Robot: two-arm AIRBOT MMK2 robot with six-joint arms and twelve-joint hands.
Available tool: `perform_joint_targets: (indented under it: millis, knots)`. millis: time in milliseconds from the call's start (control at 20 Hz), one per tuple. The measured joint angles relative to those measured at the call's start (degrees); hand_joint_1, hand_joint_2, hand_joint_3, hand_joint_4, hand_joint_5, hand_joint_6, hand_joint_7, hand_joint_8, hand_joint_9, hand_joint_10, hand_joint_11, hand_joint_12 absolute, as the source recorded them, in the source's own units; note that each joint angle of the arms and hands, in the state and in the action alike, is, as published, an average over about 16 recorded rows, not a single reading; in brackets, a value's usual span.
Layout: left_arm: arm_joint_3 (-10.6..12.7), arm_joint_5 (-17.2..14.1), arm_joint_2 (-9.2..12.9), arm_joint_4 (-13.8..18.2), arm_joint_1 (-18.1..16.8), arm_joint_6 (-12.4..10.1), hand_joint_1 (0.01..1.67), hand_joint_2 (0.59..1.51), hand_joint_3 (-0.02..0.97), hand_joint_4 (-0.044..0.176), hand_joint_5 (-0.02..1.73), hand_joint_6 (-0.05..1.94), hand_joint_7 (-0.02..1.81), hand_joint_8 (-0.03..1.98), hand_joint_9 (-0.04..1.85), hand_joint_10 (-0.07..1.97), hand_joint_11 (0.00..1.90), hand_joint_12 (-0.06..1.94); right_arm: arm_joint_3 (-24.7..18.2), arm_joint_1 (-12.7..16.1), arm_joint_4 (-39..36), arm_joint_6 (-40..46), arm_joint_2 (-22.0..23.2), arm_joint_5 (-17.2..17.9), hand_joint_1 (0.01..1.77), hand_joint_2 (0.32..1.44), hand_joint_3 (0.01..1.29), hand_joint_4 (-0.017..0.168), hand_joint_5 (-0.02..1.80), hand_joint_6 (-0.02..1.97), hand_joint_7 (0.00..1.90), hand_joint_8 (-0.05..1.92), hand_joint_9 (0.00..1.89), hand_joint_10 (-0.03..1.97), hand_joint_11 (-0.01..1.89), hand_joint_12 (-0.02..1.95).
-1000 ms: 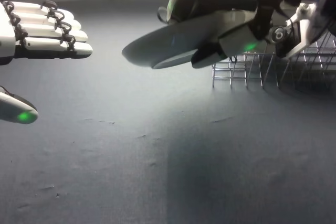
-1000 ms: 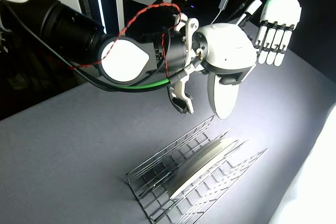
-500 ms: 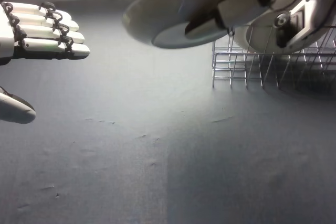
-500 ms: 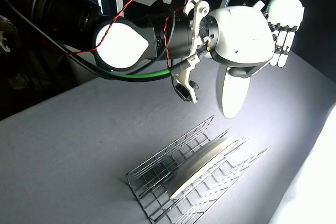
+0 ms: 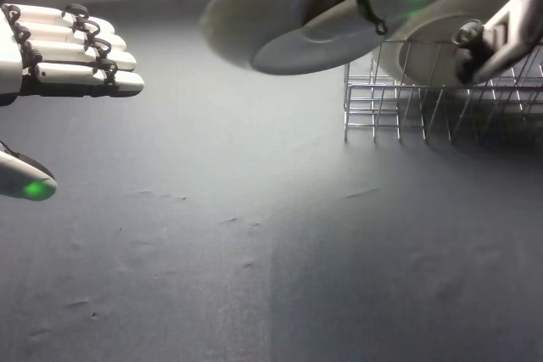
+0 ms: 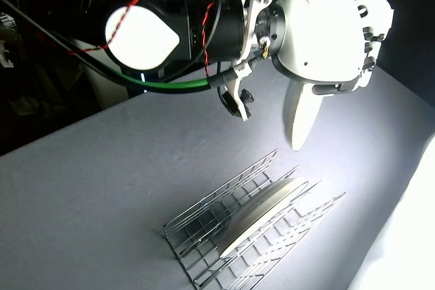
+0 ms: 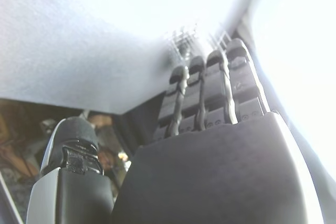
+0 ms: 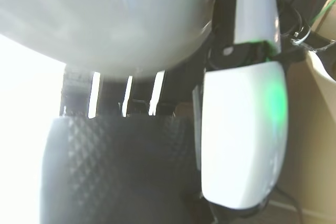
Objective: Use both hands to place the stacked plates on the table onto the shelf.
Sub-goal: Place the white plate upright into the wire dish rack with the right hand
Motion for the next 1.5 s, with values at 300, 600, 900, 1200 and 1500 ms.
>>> perform_joint_targets:
  millis: [300, 600, 900, 1200, 1500]
  knots:
    - [0.1, 0.0, -0.1, 0.0, 0.0, 0.0, 0.01, 1.165, 0.015, 0.001, 0.02, 0.01, 0.03, 0.01, 0.02, -0.06, 0.01, 0.01, -1.3, 0.4, 3.0, 0.2, 2.6, -3.0, 1.25, 0.88, 0.01, -0.007, 1.22, 0.39, 1.27, 1.08, 1.39, 1.68, 1.22, 1.87]
    - [0.2, 0.0, -0.2, 0.0, 0.0, 0.0, 0.01, 1.165, 0.015, 0.001, 0.02, 0.01, 0.03, 0.01, 0.02, -0.06, 0.01, 0.01, -1.5, -0.5, 4.0, 0.0, 4.8, -4.3, 1.25, 0.89, 0.01, -0.007, 1.25, 0.35, 1.3, 1.16, 1.39, 1.76, 1.37, 1.9]
    - [0.2, 0.0, -0.2, 0.0, 0.0, 0.0, 0.01, 1.165, 0.015, 0.001, 0.02, 0.01, 0.03, 0.01, 0.02, -0.06, 0.01, 0.01, -1.4, -2.1, 4.1, -0.4, 6.3, -4.0, 1.26, 0.9, 0.01, -0.007, 1.2, 0.49, 1.27, 0.98, 1.28, 1.49, 1.21, 1.71]
    - [0.2, 0.0, -0.2, 0.0, 0.1, 0.0, 0.01, 1.165, 0.015, 0.001, 0.02, 0.01, 0.02, 0.01, 0.02, -0.06, 0.01, 0.01, -0.3, -4.3, 3.1, -0.7, 7.2, -3.0, 1.27, 0.91, 0.01, -0.007, 1.07, 0.75, 1.18, 0.92, 1.16, 1.25, 1.05, 1.49]
    - [0.2, -0.1, -0.2, 0.0, 0.2, 0.0, 0.01, 1.165, 0.015, 0.001, 0.02, 0.01, 0.02, 0.01, 0.02, -0.06, 0.01, 0.01, 1.2, -6.3, 0.7, -1.0, 7.5, -2.0, 1.3, 0.93, 0.01, -0.007, 0.93, 0.97, 1.07, 0.81, 1.03, 1.02, 0.9, 1.26]
